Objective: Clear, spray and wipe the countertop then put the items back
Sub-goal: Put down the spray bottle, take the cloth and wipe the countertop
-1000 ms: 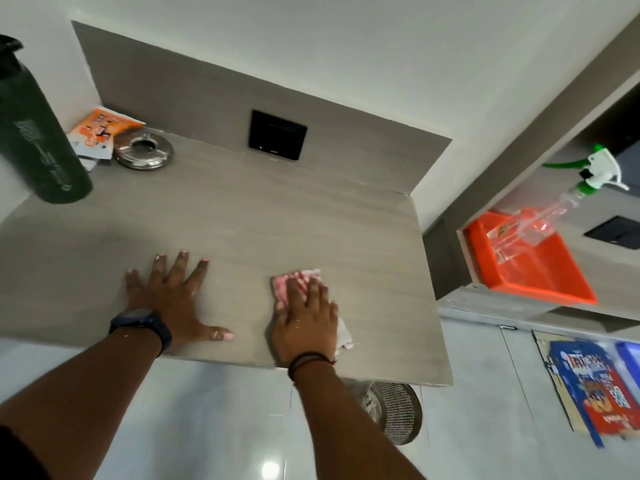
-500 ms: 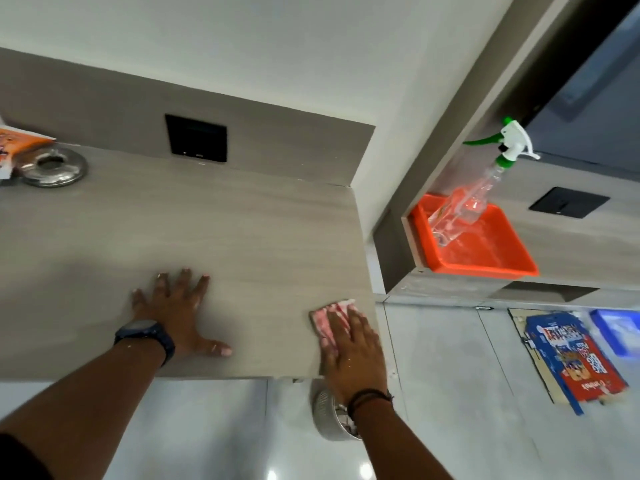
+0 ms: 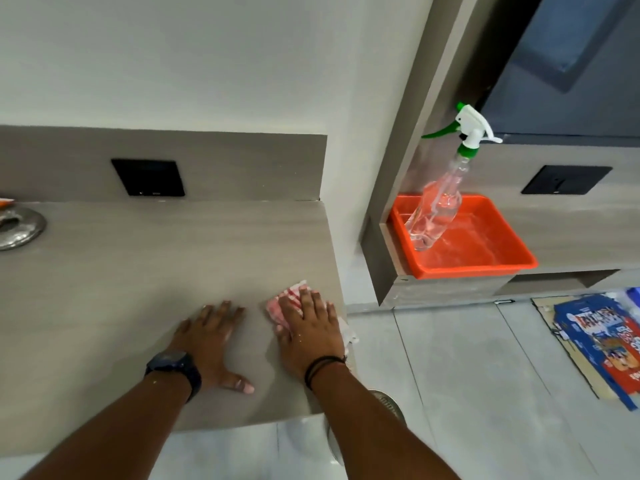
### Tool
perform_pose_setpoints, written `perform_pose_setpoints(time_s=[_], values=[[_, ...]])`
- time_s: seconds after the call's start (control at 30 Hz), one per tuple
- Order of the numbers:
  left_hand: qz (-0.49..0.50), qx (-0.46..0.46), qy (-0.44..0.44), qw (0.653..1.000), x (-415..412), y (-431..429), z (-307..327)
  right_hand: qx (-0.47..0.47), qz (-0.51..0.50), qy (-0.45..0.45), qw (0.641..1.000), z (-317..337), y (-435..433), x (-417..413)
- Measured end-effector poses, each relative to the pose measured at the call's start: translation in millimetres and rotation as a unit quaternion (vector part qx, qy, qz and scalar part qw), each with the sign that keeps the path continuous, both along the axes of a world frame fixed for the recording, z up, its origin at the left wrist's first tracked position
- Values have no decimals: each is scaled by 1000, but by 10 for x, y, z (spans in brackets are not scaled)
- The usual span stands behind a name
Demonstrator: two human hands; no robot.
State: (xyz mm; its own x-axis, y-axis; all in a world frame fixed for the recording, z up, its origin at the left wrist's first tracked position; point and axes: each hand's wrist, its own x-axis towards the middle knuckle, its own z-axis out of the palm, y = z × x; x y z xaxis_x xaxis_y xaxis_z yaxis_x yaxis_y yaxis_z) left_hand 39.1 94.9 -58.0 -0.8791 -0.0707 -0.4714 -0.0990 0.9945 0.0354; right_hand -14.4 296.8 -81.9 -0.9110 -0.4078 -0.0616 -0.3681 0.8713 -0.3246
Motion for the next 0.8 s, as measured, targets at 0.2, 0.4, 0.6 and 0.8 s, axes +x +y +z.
perform_pose_setpoints(time_s=[0.2, 0.4, 0.6, 0.8], values=[[-74, 21, 95, 993, -287, 69, 36, 10, 127, 22, 992, 71, -25, -176], [-274, 56, 179, 943, -693, 337, 203, 2, 182, 62, 981, 316, 487, -175], [-276, 37, 65, 958, -919, 224, 272, 79, 188, -28, 979, 517, 260, -223], [-286, 20, 26, 958, -1160, 157, 413, 41, 103, -86, 990, 724, 137, -317]])
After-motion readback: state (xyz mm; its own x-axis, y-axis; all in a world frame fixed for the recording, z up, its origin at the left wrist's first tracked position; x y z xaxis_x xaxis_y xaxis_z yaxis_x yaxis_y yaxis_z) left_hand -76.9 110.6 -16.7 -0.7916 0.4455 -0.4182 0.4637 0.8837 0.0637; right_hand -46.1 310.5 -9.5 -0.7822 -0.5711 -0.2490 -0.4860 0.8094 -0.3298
